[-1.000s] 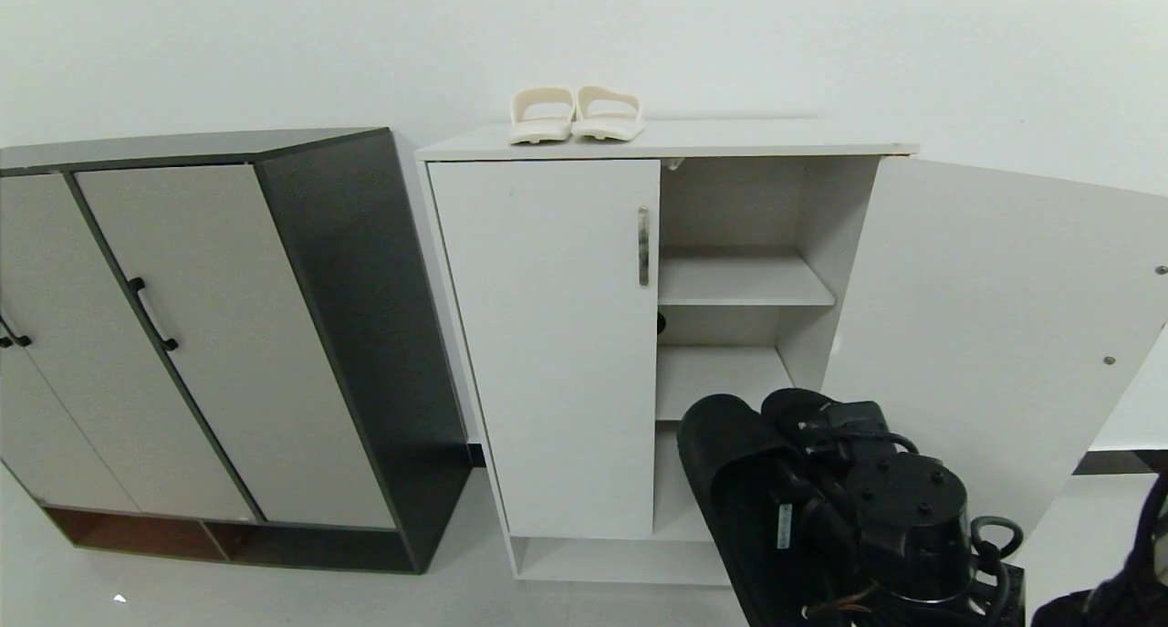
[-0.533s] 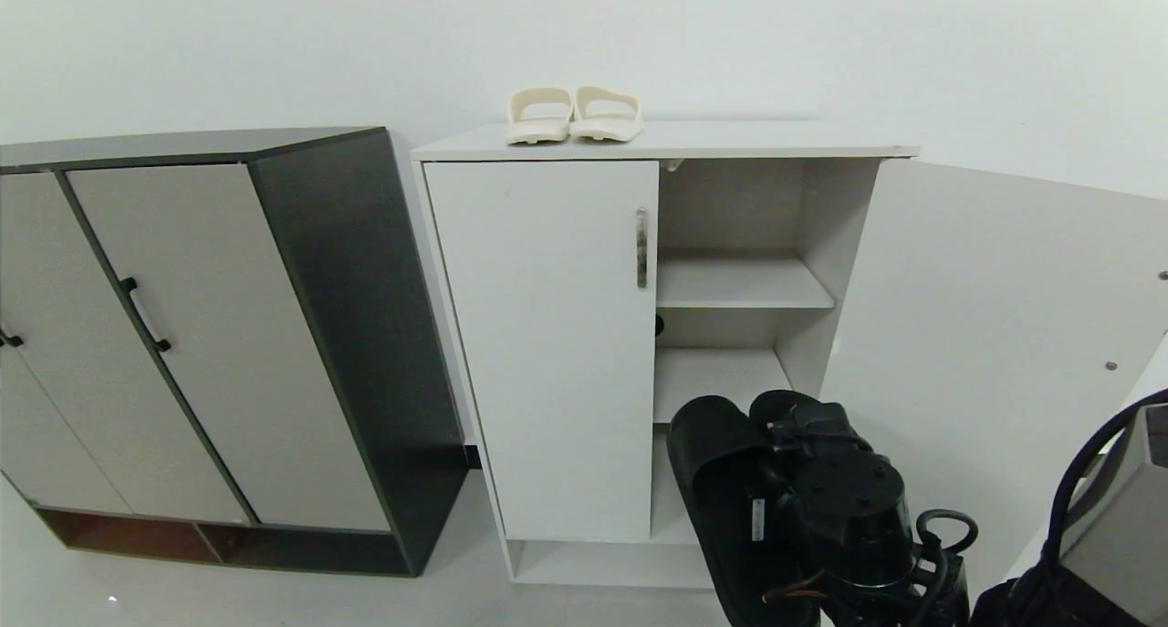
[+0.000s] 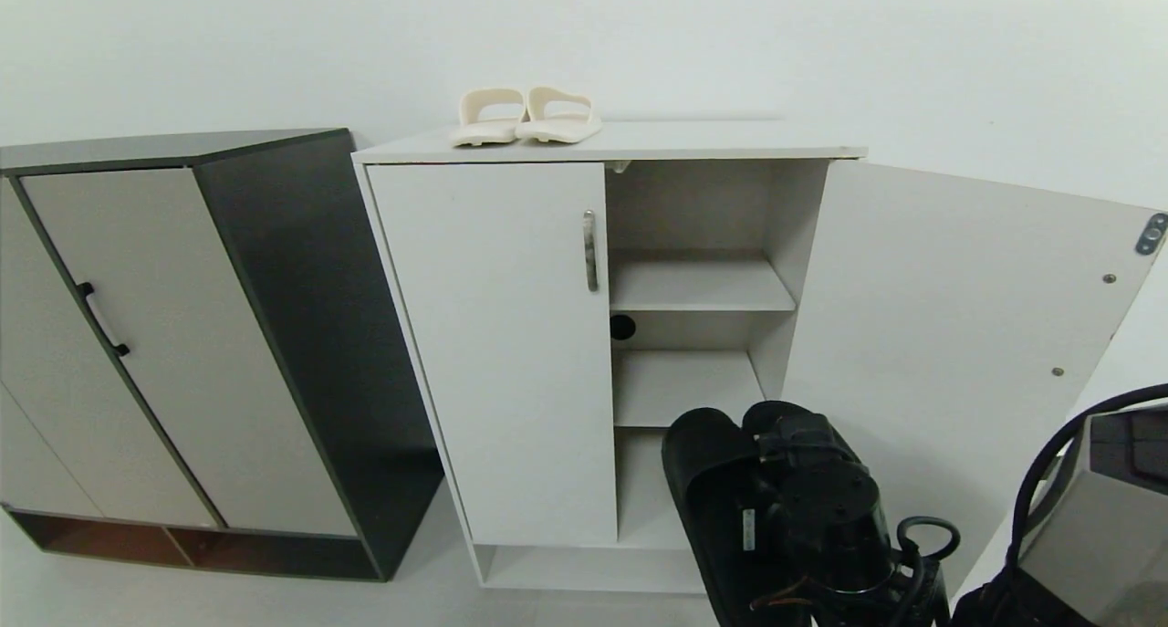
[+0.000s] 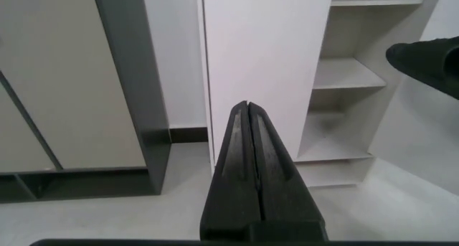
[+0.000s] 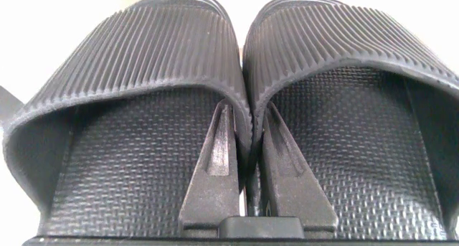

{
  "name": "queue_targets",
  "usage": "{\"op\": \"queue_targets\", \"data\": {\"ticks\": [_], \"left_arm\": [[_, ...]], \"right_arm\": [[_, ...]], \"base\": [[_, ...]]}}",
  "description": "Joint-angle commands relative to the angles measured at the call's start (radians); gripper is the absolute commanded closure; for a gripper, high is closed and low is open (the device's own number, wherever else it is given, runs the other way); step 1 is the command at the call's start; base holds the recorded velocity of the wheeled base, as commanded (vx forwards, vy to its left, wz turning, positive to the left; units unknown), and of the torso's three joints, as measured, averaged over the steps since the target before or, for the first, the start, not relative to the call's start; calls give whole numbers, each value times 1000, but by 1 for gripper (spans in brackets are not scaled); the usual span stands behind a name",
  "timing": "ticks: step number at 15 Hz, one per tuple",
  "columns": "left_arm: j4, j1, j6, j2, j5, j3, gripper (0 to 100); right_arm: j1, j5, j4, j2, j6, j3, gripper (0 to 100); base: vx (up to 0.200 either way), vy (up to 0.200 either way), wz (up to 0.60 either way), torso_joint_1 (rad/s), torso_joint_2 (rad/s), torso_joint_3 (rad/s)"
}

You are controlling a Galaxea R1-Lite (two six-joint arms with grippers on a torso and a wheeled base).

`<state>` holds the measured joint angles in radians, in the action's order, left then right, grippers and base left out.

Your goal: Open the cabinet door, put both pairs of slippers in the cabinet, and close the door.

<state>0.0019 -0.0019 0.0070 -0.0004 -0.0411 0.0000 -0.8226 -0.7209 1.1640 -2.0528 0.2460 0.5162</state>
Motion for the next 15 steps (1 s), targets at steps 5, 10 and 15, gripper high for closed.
{"op": "queue_targets", "data": {"ticks": [5, 10, 15], "left_arm": [[0, 0, -1, 2, 0, 0, 100], [0, 0, -1, 2, 0, 0, 100], [0, 0, -1, 2, 0, 0, 100]], "right_arm": [[-3, -5, 65, -113, 3, 47, 100], [-3, -9, 74, -132, 3, 41, 100], [-3, -9, 75, -139, 3, 41, 100]], "base": [[0, 0, 0, 0, 0, 0], [0, 0, 0, 0, 0, 0], [0, 0, 0, 1, 2, -99]]}}
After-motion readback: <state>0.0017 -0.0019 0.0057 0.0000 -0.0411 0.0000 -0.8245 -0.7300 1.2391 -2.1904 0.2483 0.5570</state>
